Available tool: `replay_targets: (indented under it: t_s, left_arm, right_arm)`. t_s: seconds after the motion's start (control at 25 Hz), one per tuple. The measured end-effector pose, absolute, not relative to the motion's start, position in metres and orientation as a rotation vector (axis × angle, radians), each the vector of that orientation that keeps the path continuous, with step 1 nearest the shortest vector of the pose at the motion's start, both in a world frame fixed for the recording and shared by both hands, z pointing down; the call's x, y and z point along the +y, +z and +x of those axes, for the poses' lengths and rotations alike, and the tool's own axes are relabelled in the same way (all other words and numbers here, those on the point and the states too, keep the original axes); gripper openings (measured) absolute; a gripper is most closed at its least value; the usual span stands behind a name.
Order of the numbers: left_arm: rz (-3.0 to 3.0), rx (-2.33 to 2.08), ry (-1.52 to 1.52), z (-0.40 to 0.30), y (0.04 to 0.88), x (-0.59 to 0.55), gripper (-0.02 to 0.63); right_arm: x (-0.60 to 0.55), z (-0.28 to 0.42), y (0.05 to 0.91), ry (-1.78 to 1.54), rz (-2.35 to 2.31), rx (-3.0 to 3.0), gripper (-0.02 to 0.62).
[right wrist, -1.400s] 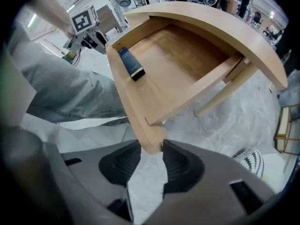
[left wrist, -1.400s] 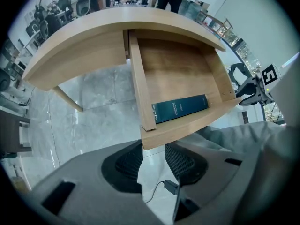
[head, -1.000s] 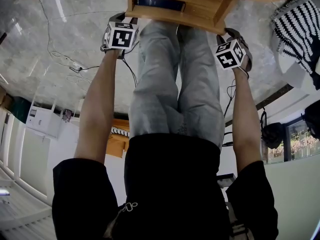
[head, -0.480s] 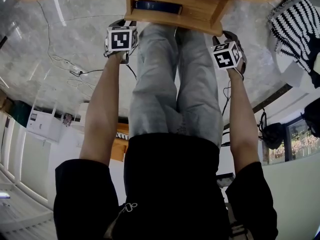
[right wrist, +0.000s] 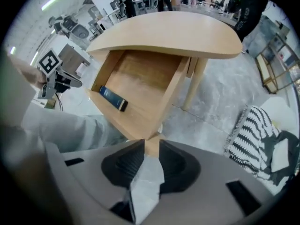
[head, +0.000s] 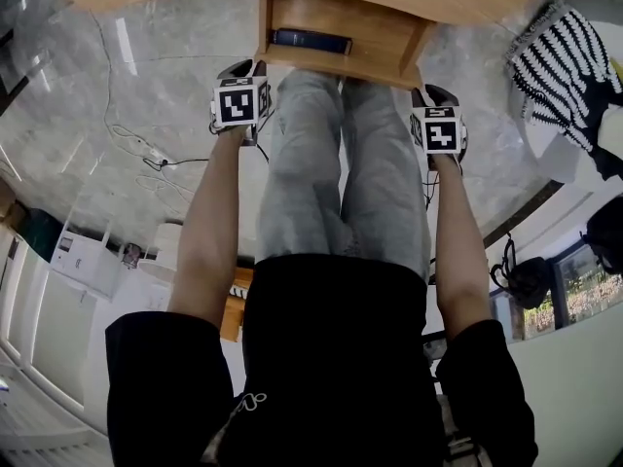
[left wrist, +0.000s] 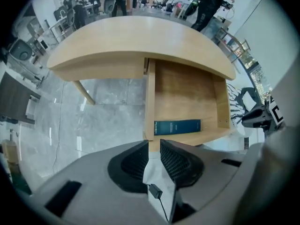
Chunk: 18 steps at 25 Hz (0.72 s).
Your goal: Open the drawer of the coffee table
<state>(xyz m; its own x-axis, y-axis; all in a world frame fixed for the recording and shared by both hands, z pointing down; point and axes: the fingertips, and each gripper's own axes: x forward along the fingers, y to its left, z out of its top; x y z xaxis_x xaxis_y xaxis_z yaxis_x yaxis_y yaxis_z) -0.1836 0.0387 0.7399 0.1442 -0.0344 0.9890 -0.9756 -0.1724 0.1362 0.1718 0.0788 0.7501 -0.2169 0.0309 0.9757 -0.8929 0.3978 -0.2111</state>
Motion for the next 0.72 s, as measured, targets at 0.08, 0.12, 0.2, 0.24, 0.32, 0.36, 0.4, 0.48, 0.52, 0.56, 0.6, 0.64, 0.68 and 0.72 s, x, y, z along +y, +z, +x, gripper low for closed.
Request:
replay_targets:
  t_s: [0.08,0.12,0.2,0.24,0.32,0.36,0.4,0.48,0.52,0.56,0.6,0.64,0.68,0.72]
  left_arm:
    - [1.448,-1.085,1.170,-0.179,0.727,0.026,0.062]
    - [1.455,-1.099,1.152,-0.175,0.719,0.021,0.054]
    - [1.478,-1.117,1.116,-0.166,0.700,0.010,0.038]
    - [1.495,-1.125,1.098,-0.160,0.691,0.004,0.034]
    - [1.534,-1.139,1.062,-0.148,0.670,-0.012,0.026]
    - [1.552,-1.144,1.043,-0.143,0.660,-0.019,0.023]
    - [1.571,-1.148,1.025,-0.137,0.650,-0.026,0.021]
    - [1.608,-1.151,0.997,-0.126,0.630,-0.039,0.017]
    - [1.626,-1.151,0.983,-0.121,0.621,-0.045,0.017]
    - [1.640,-1.153,0.964,-0.116,0.611,-0.052,0.015]
    - [1.650,-1.157,0.936,-0.111,0.601,-0.059,0.015]
    - [1.658,-1.161,0.899,-0.106,0.591,-0.066,0.014]
    - [1.670,-1.165,0.856,-0.101,0.580,-0.073,0.014]
    - [1.687,-1.168,0.818,-0.095,0.568,-0.080,0.014]
  right_arm:
    - [0.065,0.169,0.740,1.059,0.839,-1.562,0.084]
    - [0.058,0.167,0.734,1.063,0.858,-1.571,0.077]
    - [0.046,0.164,0.718,1.069,0.895,-1.593,0.064]
    - [0.039,0.162,0.710,1.070,0.915,-1.607,0.060]
    - [0.022,0.159,0.692,1.066,0.957,-1.639,0.052]
    - [0.014,0.157,0.683,1.065,0.978,-1.658,0.047]
    - [0.007,0.155,0.673,1.068,0.999,-1.678,0.043]
    - [-0.008,0.152,0.653,1.080,1.041,-1.716,0.034]
    - [-0.015,0.151,0.644,1.086,1.058,-1.733,0.031]
    - [-0.021,0.150,0.636,1.091,1.072,-1.748,0.028]
    - [-0.026,0.150,0.628,1.095,1.083,-1.761,0.025]
    - [-0.031,0.150,0.620,1.098,1.093,-1.774,0.023]
    - [-0.036,0.150,0.612,1.100,1.104,-1.788,0.021]
    - [-0.042,0.151,0.603,1.099,1.116,-1.803,0.020]
